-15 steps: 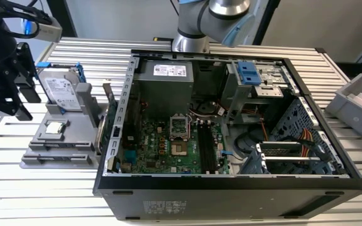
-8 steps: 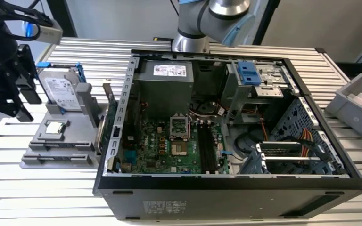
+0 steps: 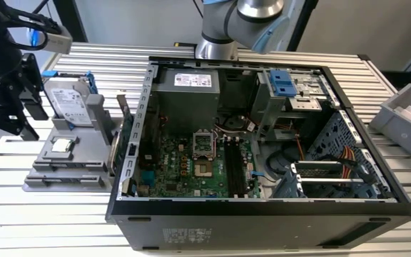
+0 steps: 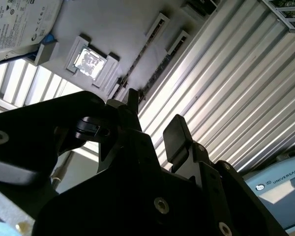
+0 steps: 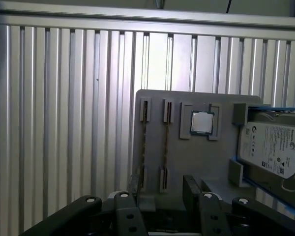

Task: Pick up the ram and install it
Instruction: 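Pick up the ram and move it above insertion slot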

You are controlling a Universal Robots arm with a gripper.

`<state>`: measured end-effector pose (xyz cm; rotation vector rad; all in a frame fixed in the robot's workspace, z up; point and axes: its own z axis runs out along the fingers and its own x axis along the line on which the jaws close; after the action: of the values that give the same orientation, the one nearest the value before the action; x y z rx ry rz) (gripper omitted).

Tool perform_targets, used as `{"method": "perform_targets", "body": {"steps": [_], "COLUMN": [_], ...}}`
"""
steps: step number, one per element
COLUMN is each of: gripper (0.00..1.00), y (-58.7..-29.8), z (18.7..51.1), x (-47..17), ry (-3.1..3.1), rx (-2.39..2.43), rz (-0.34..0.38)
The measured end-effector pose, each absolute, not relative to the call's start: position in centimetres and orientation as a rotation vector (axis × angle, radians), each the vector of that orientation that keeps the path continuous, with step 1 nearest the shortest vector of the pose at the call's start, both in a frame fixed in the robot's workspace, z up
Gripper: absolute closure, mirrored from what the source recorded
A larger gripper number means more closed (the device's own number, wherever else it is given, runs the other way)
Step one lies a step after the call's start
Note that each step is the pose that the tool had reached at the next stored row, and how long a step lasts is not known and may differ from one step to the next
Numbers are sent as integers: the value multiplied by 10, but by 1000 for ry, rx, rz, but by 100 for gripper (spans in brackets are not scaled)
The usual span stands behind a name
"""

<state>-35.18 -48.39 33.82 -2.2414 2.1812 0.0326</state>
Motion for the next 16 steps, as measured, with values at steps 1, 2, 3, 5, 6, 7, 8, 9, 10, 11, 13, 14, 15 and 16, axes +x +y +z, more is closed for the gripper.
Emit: {"method": "perform_targets", "body": {"steps": [1, 2, 3, 5, 6, 7, 8, 9, 10, 11, 13, 14, 15, 16], "gripper": [0, 0, 0, 0, 0, 0, 0, 0, 0, 0, 0, 0, 0, 0], "y": [-484, -484, -484, -484, -484, -484, -484, -484, -484, -484, -484, -484, -484, -484], "z": [337, 337, 336, 335, 335, 334, 333, 332, 332, 331, 329, 329, 328, 327], "x": [-352, -352, -352, -352, -352, -352, -352, -352, -352, -352, -352, -352, -352, -352], "ry": [2181, 2182, 2182, 2183, 2183, 2183, 2184, 2184, 2184, 2185, 2186, 2186, 2187, 2187], "rx": [-2241, -2242, -2242, -2243, -2243, -2243, -2244, -2244, -2244, -2245, -2246, -2246, -2246, -2247], "rz": [32, 32, 31, 30, 29, 28, 28, 27, 26, 25, 23, 22, 21, 20]}}
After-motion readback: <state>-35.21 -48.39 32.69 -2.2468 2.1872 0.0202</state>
